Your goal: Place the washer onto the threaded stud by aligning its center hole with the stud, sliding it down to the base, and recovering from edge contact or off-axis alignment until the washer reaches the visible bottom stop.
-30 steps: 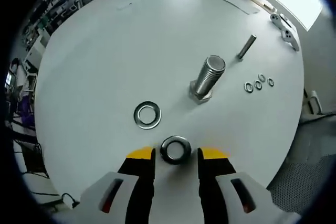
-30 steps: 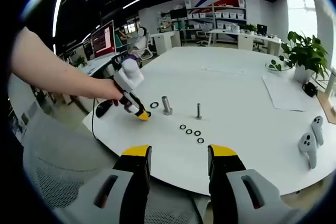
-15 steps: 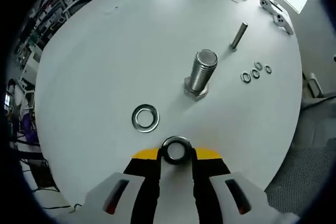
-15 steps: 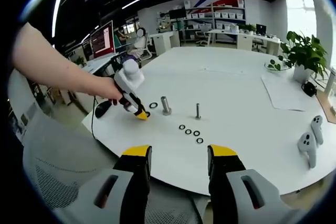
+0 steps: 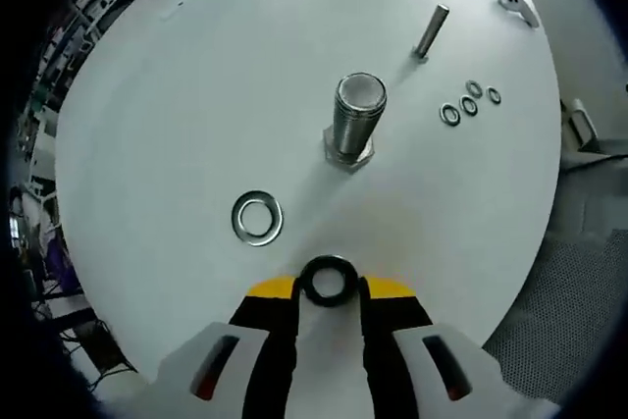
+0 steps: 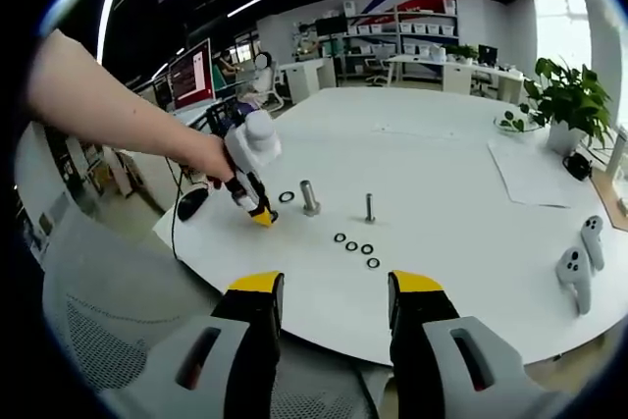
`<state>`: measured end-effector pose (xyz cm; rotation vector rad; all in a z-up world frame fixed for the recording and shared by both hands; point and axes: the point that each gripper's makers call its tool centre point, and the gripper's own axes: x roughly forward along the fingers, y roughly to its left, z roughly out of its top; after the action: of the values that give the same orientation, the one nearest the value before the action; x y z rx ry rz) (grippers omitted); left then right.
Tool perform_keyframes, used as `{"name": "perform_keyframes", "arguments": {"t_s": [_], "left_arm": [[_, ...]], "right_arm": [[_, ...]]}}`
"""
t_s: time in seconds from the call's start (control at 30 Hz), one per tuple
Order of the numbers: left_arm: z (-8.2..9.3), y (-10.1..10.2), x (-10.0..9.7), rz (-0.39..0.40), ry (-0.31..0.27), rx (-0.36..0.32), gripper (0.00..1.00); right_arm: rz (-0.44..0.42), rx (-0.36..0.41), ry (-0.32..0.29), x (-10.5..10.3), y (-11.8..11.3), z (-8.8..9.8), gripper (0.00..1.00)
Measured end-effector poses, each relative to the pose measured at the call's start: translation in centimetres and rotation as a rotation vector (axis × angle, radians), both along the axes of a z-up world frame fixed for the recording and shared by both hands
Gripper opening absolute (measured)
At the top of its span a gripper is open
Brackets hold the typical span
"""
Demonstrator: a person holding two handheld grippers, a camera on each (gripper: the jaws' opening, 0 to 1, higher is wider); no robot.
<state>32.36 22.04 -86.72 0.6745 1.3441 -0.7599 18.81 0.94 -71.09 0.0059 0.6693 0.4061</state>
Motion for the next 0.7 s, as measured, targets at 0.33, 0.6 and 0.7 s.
{"name": "perform_keyframes", "arguments": {"t_s": [0.33,0.6,0.7], "left_arm": [[-0.07,0.08,-0.05,-0.018,0.005,0.003,0.26],[-0.07,0.24,0.2,0.018,0.001,0.002,0.22],[-0.05,0.19,0.15,0.013,-0.003,-0.001,0.22]], "right_arm": [[-0.005,0.004,-0.002,0.03,-0.05,0.06,0.45],[-0.005,0.002,0.0,0.0,-0.1,0.01,0.45],[-0.005,0.001,0.0,-0.01,-0.11,0.0,0.45]]}}
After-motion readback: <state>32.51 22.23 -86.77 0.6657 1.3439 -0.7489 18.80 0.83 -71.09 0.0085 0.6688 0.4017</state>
